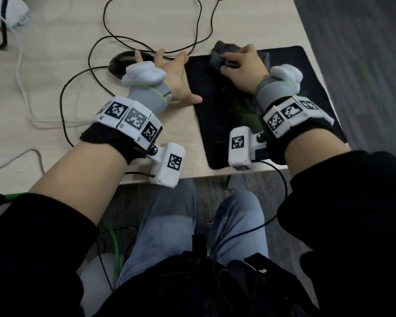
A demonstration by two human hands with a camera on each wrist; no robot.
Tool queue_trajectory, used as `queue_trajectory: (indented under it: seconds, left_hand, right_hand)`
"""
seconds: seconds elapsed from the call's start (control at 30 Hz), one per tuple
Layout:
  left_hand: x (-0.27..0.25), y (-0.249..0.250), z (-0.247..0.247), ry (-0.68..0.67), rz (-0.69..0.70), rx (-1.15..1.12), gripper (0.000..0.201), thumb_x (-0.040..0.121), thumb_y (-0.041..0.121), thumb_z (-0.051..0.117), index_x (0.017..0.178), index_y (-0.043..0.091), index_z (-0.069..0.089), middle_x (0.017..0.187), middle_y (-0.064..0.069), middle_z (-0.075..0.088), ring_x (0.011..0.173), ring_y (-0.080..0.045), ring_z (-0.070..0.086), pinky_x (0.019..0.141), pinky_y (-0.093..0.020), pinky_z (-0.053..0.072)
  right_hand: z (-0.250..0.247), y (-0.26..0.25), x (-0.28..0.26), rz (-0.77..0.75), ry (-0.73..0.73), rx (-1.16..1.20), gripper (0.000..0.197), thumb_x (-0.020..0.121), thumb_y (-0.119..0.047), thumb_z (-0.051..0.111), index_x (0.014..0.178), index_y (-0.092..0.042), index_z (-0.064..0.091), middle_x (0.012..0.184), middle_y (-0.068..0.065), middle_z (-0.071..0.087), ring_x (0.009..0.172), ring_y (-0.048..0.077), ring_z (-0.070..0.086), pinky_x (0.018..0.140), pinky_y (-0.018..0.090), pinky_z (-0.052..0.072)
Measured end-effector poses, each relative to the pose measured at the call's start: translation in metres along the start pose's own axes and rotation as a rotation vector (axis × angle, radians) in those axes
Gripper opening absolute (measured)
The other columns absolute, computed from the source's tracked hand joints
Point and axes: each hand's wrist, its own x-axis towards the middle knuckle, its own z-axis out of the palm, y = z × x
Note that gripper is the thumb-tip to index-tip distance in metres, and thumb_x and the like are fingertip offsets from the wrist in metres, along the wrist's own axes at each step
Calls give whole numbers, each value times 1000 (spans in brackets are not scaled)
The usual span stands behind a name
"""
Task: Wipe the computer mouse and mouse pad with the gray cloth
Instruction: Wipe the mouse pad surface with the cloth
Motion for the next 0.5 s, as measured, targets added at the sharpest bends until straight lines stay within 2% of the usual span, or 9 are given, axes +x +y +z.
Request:
queue_trajectory:
  seconds: [0.07,0.13,0.2,0.27,0.33,0.4,0.47,0.5]
  left_hand:
    - [-1,2,-2,-3,-20,21,97,59,68,66,140,35,25,154,-6,31,150,-18,-2,112,-63,-13]
    - [0,6,-4,-40,-41,44,101,54,71,66,141,41,23,156,-11,23,149,-23,2,111,-63,-13]
    - [3,7,-3,-66,-48,58,110,36,81,58,137,51,24,157,-3,21,149,-30,3,109,-65,-14]
    - [8,8,0,-80,-32,61,117,27,82,54,137,50,28,158,4,21,148,-32,0,110,-65,-13]
    - [4,14,-5,-91,24,59,106,45,70,66,141,42,31,158,4,21,148,-29,-4,114,-63,-9]
    - [-1,24,-13,-119,97,25,87,69,42,74,145,31,31,158,7,18,149,-23,-5,117,-52,-4]
    - [0,33,-19,-159,156,5,82,78,22,73,148,18,29,160,2,14,149,-22,7,117,-36,8]
    - [6,35,-20,-178,182,-10,85,78,18,73,148,14,26,160,0,14,148,-23,14,117,-33,15]
  right_hand:
    - [2,1,-17,-12,-27,-9,53,85,-29,65,135,-18,52,139,10,34,124,22,52,112,29,36]
    - [5,2,-34,-64,-45,-121,58,82,-28,67,137,-20,51,138,8,36,123,23,53,109,33,39]
    - [7,1,-45,-94,-26,-229,55,84,-25,65,137,-20,51,138,8,38,124,26,50,105,33,41]
    - [5,-4,-48,-81,34,-263,48,84,-21,64,131,-16,56,136,11,42,123,30,49,100,35,42]
    - [4,-10,-46,-108,75,-271,41,82,-17,62,123,-12,60,133,13,49,121,33,50,98,36,44]
    - [6,-12,-44,-154,34,-291,40,83,-19,58,122,-12,60,130,13,57,123,33,49,103,38,41]
    - [10,-6,-45,-171,-45,-288,44,88,-24,55,132,-15,52,139,10,53,138,32,35,115,43,26]
    - [10,0,-46,-163,-81,-256,48,91,-25,53,138,-17,45,146,6,46,145,30,22,118,47,18]
